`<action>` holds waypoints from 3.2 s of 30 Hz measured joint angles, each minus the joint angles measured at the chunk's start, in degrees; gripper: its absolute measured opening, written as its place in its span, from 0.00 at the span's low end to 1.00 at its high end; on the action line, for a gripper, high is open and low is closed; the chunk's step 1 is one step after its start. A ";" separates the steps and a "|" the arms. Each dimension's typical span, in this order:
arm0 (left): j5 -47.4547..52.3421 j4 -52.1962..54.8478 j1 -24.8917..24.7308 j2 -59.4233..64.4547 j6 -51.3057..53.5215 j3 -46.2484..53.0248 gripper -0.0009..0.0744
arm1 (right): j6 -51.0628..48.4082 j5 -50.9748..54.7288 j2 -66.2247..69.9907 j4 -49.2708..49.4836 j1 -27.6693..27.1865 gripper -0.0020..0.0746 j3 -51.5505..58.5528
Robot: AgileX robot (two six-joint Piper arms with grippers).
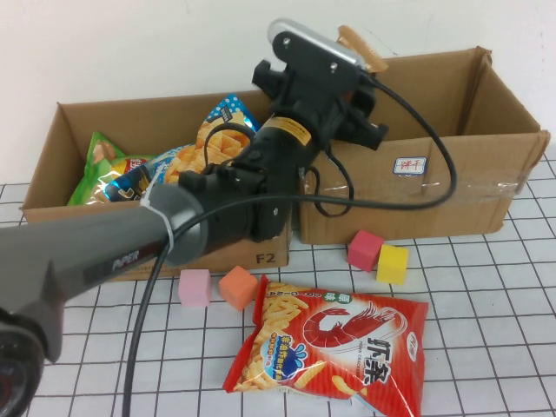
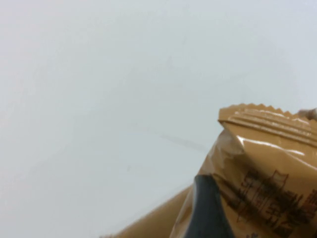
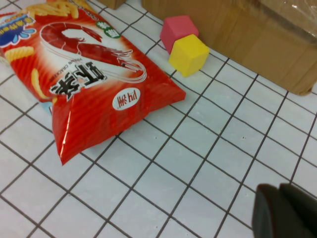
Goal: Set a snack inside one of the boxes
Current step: Place the biscuit in the biscuit box, then pick up the potato chip
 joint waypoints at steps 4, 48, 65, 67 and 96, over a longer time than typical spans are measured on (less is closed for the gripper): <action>2.47 -2.85 0.92 1.09 0.00 -1.76 0.57 | 0.00 0.00 0.00 0.00 0.00 0.03 0.00; 87.90 16.58 1.15 -28.66 -9.68 -6.49 0.01 | -5.56 -0.50 0.00 9.88 0.00 0.03 3.79; 70.83 18.82 1.15 -70.12 -18.82 41.73 0.01 | -19.47 2.51 11.30 34.68 0.00 0.39 4.75; 69.86 19.58 1.15 -73.42 -19.71 44.77 0.01 | -20.34 2.51 14.90 37.70 0.00 0.51 4.75; 63.50 22.28 1.15 -89.09 -20.94 60.65 0.01 | -41.31 15.32 59.48 63.75 0.00 0.79 1.39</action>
